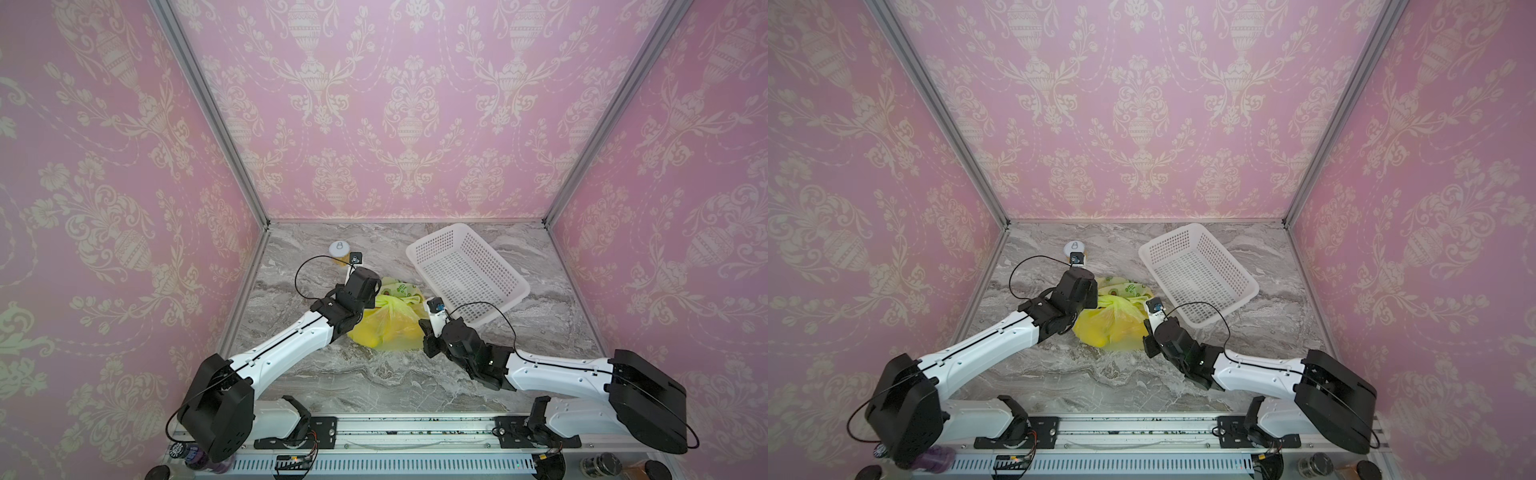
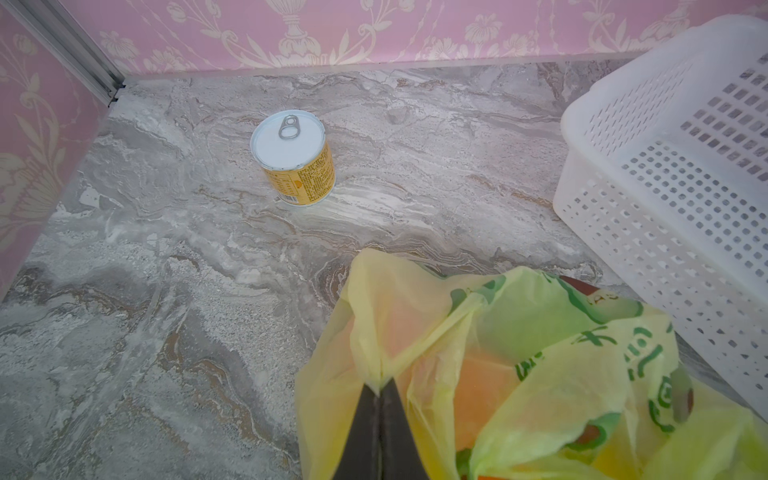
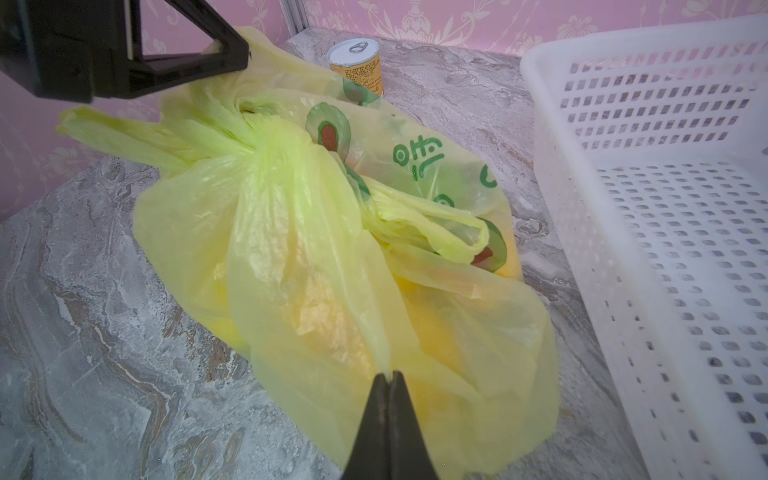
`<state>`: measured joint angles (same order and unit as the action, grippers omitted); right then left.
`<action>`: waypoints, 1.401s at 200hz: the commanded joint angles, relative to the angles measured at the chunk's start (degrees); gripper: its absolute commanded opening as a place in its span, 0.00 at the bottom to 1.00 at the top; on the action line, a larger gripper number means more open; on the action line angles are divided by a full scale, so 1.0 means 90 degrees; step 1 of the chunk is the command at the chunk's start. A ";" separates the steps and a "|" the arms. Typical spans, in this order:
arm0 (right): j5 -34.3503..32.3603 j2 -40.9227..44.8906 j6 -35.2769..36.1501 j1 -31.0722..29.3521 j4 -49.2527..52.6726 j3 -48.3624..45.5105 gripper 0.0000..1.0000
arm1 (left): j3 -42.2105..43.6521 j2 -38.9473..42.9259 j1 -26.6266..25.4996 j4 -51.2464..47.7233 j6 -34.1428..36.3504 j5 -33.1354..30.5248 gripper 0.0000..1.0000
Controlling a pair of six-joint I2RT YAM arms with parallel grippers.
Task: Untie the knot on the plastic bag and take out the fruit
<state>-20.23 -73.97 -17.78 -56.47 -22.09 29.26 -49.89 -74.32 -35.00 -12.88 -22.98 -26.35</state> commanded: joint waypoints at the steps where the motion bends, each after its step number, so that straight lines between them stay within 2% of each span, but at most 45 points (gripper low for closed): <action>1: -0.0229 0.0208 -0.0032 -0.0054 -0.0003 -0.0205 0.00 | 0.0183 0.0290 0.0085 0.0324 0.0171 -0.0415 0.00; 44: -0.0341 0.0721 -0.0200 -0.0054 -0.0260 -0.0806 0.00 | 0.0504 0.0516 0.0274 0.0470 0.0143 -0.0347 0.00; 97: -0.0319 0.1403 -0.0365 -0.0054 -0.0059 -0.1225 0.00 | 0.0836 0.0767 0.0520 0.0632 0.0101 -0.0200 0.00; 171: -0.0516 0.1578 -0.0406 -0.0054 -0.0086 -0.1505 0.00 | 0.1652 0.1268 0.1158 0.0970 -0.0239 0.0274 0.00; 200: -0.0624 0.1696 -0.0490 -0.0054 -0.0076 -0.1658 0.00 | 0.1876 0.1418 0.1285 0.1074 -0.0258 0.0144 0.00; 280: -0.0949 0.2220 -0.0398 -0.0034 -0.0365 -0.2130 0.02 | 0.2444 0.2015 0.1504 0.1174 -0.0367 0.0500 0.00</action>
<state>-26.11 -55.83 -21.17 -56.77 -23.73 11.68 -29.36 -58.46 -22.44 -2.72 -25.02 -22.72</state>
